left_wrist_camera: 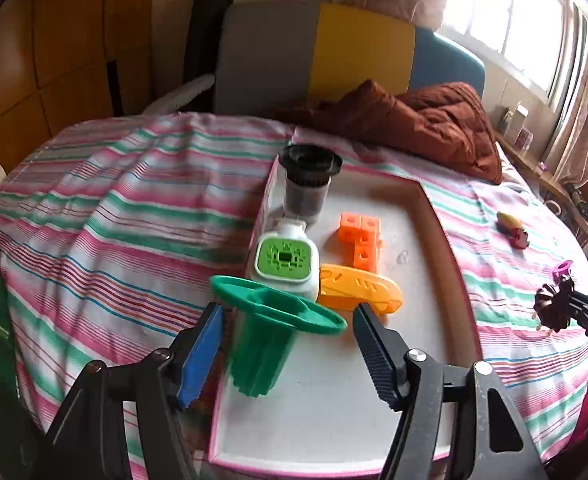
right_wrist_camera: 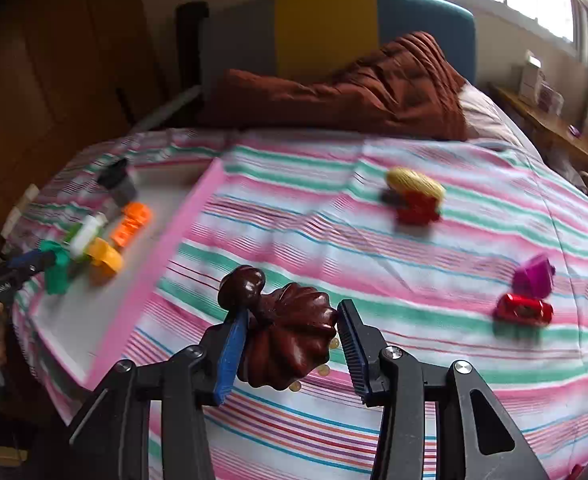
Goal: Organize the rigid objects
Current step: 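Lower the green stand into the tray and open the left gripper, then carry the brown fluted piece to the tray and release with the right gripper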
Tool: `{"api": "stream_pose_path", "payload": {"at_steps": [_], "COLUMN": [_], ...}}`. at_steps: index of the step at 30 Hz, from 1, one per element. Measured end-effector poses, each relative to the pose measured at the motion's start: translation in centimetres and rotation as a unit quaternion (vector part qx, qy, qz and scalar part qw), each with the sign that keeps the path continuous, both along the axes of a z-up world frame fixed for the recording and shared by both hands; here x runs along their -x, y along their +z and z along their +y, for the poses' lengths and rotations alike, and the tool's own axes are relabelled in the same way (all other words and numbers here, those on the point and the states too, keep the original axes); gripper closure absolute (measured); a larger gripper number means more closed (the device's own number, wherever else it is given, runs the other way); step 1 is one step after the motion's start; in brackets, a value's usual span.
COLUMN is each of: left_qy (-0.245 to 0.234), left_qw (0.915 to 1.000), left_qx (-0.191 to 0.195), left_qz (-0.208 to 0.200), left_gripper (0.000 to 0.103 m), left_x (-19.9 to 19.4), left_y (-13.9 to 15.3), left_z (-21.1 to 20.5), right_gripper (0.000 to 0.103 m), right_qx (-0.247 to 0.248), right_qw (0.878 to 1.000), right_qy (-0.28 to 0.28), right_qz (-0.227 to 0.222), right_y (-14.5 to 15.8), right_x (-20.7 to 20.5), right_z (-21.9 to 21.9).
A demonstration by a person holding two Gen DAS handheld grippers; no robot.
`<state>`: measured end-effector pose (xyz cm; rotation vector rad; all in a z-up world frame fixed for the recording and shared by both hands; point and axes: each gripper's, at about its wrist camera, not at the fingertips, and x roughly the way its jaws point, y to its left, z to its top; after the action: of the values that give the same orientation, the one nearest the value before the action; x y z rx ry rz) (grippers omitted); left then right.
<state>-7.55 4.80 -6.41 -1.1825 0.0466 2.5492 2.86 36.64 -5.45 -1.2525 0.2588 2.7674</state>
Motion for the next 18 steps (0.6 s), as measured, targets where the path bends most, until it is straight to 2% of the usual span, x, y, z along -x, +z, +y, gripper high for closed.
{"api": "stream_pose_path", "payload": {"at_steps": [4,8,12,16,18], "left_qy": [0.017,0.047,0.067,0.073,0.07], "left_qw": [0.9996,0.9983,0.997,0.9964,0.9963], "left_qx": [-0.017,-0.026,-0.022,-0.024,-0.031], "left_qz": [0.014,0.023,0.032,0.036,0.038], "left_gripper": [0.034,0.034,0.034,0.034,0.034], "left_x": [-0.5,-0.6,-1.1,-1.5,-1.8], "left_y": [1.5,2.7,3.7,4.6,5.0], "left_z": [-1.3,-2.8,-3.8,-4.4,-4.4], "right_gripper": [0.057,0.057,0.057,0.057,0.056], "right_qx": [0.016,0.027,0.019,0.012,0.012], "right_qw": [0.998,0.993,0.986,0.977,0.976], "right_qy": [0.055,0.116,0.167,0.198,0.207], "right_qz": [0.014,0.008,-0.02,-0.073,-0.071], "right_y": [1.9,2.3,1.0,-1.7,-2.2], "right_x": [1.3,3.0,4.7,6.7,7.3], "right_z": [-4.4,-9.7,-15.1,-19.3,-20.7]}}
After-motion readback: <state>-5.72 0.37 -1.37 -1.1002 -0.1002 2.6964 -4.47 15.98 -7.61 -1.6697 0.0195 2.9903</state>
